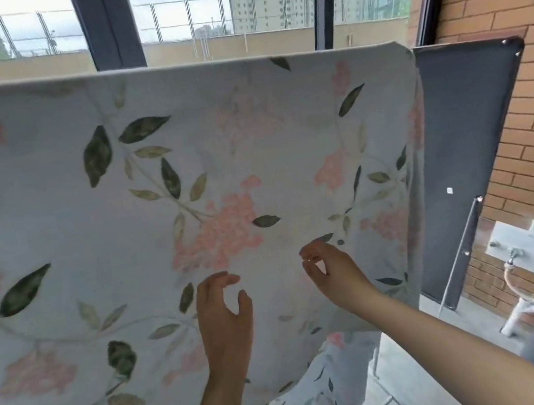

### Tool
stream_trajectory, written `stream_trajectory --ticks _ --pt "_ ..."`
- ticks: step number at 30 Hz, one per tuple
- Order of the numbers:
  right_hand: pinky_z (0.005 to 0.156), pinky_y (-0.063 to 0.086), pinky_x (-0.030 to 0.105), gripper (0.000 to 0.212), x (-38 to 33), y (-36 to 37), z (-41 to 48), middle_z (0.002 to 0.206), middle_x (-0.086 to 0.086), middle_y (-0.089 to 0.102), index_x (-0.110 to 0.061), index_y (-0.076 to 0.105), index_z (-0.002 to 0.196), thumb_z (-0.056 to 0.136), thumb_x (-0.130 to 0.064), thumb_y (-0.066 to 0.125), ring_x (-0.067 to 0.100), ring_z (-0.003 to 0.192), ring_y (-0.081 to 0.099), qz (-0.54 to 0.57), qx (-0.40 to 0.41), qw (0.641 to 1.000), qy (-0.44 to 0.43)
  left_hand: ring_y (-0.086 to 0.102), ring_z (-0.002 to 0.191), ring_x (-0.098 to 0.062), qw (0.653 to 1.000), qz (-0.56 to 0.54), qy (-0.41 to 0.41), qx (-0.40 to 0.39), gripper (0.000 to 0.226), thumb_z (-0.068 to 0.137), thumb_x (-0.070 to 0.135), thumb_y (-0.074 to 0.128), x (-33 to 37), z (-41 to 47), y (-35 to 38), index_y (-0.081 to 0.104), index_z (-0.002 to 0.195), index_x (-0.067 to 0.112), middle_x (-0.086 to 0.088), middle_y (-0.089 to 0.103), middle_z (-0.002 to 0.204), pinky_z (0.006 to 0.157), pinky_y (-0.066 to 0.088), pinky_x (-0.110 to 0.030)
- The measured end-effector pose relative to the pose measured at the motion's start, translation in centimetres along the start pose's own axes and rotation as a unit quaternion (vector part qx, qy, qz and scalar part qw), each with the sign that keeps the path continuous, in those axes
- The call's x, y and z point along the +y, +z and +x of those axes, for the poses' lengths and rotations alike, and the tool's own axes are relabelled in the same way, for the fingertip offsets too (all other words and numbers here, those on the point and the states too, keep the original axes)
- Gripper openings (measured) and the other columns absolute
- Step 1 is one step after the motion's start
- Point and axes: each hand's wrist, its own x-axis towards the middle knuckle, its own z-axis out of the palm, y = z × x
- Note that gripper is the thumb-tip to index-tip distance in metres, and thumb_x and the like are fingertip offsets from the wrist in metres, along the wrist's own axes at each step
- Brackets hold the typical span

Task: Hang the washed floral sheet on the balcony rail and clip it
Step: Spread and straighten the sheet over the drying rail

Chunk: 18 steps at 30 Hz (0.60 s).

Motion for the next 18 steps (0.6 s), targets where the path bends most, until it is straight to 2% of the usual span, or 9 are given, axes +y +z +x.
stream_trajectory --ticks 2,7,11,14,16,18 --pt "0.087 0.044 0.024 0.025 3.0 -3.1 0.5 0.113 -0.005 0.058 -0.018 0.056 0.119 0.096 -0.021 0.048 0.009 0.101 0.054 0.01 0.011 1.0 0.005 0.049 0.109 -0.014 1.0 0.0 -0.009 -0.013 0.026 0.082 0.0 0.061 1.7 -0.8 3.6 0.056 0.095 0.022 0.002 0.049 0.11 0.092 0.035 -0.024" --pt "0.08 0.04 0.023 0.02 11.3 -9.1 2.3 0.107 0.001 0.06 -0.013 0.058 0.111 0.095 -0.018 0.049 0.014 0.098 0.056 0.031 0.053 0.996 0.058 0.05 0.111 -0.013 0.997 0.029 -0.026 -0.072 0.022 0.085 0.006 0.06 4.2 -2.5 12.3 0.057 0.096 0.024 0.005 0.049 0.113 0.088 0.039 -0.024" --pt "0.078 0.036 0.02 0.018 17.9 -11.6 3.9 0.106 0.002 0.06 -0.011 0.057 0.11 0.094 -0.014 0.048 0.014 0.094 0.055 0.037 0.067 0.991 0.106 0.053 0.102 -0.017 0.994 0.044 -0.014 -0.101 0.022 0.08 0.003 0.064 5.0 -2.2 19.5 0.057 0.093 0.02 0.006 0.051 0.101 0.088 0.036 -0.019" --pt "0.078 0.035 0.021 0.022 22.1 -13.8 6.2 0.104 0.004 0.059 -0.009 0.056 0.114 0.093 -0.012 0.047 0.016 0.092 0.054 0.029 0.071 0.988 0.13 0.053 0.102 -0.016 0.988 0.05 -0.037 -0.139 0.019 0.081 0.011 0.066 5.4 -1.0 25.7 0.058 0.096 0.018 0.005 0.052 0.101 0.09 0.036 -0.018" --pt "0.077 0.035 0.023 0.026 25.1 -15.4 7.7 0.106 0.007 0.06 -0.009 0.055 0.117 0.092 -0.013 0.049 0.02 0.094 0.055 0.009 0.074 0.985 0.155 0.052 0.105 -0.016 0.983 0.058 -0.045 -0.168 0.025 0.081 0.021 0.068 5.5 -0.4 30.5 0.058 0.104 0.016 0.003 0.053 0.107 0.088 0.032 -0.015" --pt "0.08 0.037 0.026 0.031 27.3 -16.8 9.5 0.115 0.009 0.057 -0.009 0.052 0.12 0.09 -0.016 0.052 0.025 0.105 0.055 -0.003 0.074 0.981 0.178 0.051 0.108 -0.016 0.978 0.064 -0.064 -0.189 0.045 0.079 0.037 0.069 6.1 0.5 34.1 0.052 0.116 0.017 0.002 0.052 0.116 0.088 0.037 -0.02"
